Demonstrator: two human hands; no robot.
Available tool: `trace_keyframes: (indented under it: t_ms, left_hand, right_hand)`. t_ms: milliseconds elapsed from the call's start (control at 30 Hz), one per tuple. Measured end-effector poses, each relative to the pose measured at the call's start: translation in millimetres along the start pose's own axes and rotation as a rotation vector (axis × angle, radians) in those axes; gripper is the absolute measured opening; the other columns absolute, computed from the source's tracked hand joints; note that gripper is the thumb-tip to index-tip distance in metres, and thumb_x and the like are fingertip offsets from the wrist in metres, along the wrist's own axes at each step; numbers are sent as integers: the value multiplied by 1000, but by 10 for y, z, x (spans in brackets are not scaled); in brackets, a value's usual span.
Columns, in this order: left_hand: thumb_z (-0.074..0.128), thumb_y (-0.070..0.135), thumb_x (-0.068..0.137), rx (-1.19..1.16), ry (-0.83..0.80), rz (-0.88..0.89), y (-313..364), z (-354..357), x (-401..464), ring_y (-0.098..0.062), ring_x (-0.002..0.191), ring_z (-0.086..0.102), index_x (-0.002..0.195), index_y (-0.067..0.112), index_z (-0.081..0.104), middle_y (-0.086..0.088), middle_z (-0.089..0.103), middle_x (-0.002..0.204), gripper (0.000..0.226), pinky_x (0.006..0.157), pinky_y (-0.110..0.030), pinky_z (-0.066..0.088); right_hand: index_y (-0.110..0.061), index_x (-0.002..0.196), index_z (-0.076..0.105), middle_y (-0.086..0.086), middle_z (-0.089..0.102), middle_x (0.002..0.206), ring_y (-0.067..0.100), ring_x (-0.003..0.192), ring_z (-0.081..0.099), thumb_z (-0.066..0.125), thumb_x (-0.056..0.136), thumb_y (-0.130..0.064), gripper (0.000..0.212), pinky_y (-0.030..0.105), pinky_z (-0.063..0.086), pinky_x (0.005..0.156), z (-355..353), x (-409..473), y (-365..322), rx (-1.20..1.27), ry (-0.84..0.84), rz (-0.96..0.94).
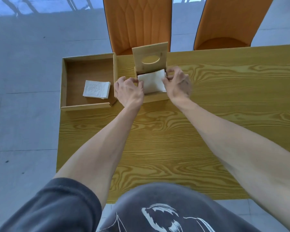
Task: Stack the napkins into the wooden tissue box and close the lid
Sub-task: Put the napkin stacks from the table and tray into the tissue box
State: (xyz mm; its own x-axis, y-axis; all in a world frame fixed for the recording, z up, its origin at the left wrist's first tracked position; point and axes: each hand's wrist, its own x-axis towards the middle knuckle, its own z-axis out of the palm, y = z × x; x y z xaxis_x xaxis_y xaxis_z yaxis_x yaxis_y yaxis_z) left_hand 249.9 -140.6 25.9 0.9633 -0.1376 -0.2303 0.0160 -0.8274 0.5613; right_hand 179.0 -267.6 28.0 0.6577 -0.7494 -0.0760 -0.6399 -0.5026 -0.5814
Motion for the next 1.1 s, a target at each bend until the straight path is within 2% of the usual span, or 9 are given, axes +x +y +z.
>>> trace_keyframes:
  t_ms: [200, 267, 400, 500, 633, 700, 800, 967, 1100]
  left_hand:
    - [60, 40, 95, 296, 27, 184, 7, 83, 13, -30, 153, 15, 106, 23, 74, -8, 32, 161, 25, 116, -48, 23]
    - [61, 38, 95, 338, 9, 201, -9, 86, 11, -30, 154, 12, 108, 24, 72, -9, 29, 162, 22, 117, -48, 21]
    - [67, 28, 93, 326, 12, 231, -69, 128, 5, -30, 154, 14, 116, 24, 69, -9, 30, 162, 23, 117, -47, 21]
    - [74, 19, 87, 259, 48, 214, -82, 164, 22, -27, 149, 27, 133, 26, 54, -5, 41, 153, 51, 113, -44, 30]
    - [76, 19, 85, 145, 21, 105, -67, 163, 55, -26, 135, 44, 148, 25, 34, -4, 54, 139, 76, 105, -41, 38]
    - [75, 20, 86, 106, -2, 56, -68, 158, 71, -28, 124, 55, 149, 24, 31, -5, 62, 130, 77, 101, -44, 45]
    - [72, 20, 88, 32, -37, -2, -61, 139, 74, -27, 111, 65, 147, 23, 35, -2, 68, 121, 70, 91, -44, 52]
    - [65, 33, 93, -76, -106, -42, -80, 103, 57, -23, 107, 68, 140, 23, 48, -1, 68, 124, 51, 83, -35, 50]
    - [55, 50, 96, -168, -144, -54, -138, 50, 20, -22, 104, 69, 135, 25, 53, 0, 70, 121, 47, 89, -38, 54]
  right_hand:
    - [-11, 131, 47, 15, 65, 116, 37, 103, 63, 34, 105, -29, 34, 39, 41, 76, 114, 129, 3, -334, -187, -229]
    - [-12, 137, 41, 11, 60, 126, 32, 103, 64, 34, 104, -25, 37, 33, 37, 73, 106, 150, -15, -472, -224, -294]
    - [-11, 126, 44, 7, 51, 89, 21, 78, 59, 44, 99, -9, 28, 25, 26, 53, 57, 133, -99, -567, -205, -321]
    - [-9, 120, 47, 10, 62, 86, 27, 77, 65, 50, 97, -6, 23, 27, 34, 59, 72, 115, -129, -621, -184, -344]
    - [-9, 119, 53, 12, 67, 106, 29, 91, 68, 61, 89, 2, 33, 29, 40, 65, 104, 64, -120, -581, -164, -352]
    - [-11, 123, 55, 14, 58, 121, 30, 96, 66, 67, 84, 4, 43, 31, 42, 65, 122, 55, -115, -537, -138, -337]
    - [-12, 121, 57, 15, 50, 125, 29, 105, 59, 71, 80, 5, 46, 32, 46, 66, 148, 53, -91, -470, -99, -303]
    - [-15, 113, 65, 11, 50, 122, 27, 111, 52, 70, 88, -14, 26, 35, 50, 80, 137, 53, 15, -357, -43, -189]
    - [-18, 117, 64, 8, 51, 123, 25, 110, 55, 55, 98, -32, 25, 30, 44, 71, 137, 23, 75, -207, -85, -122]
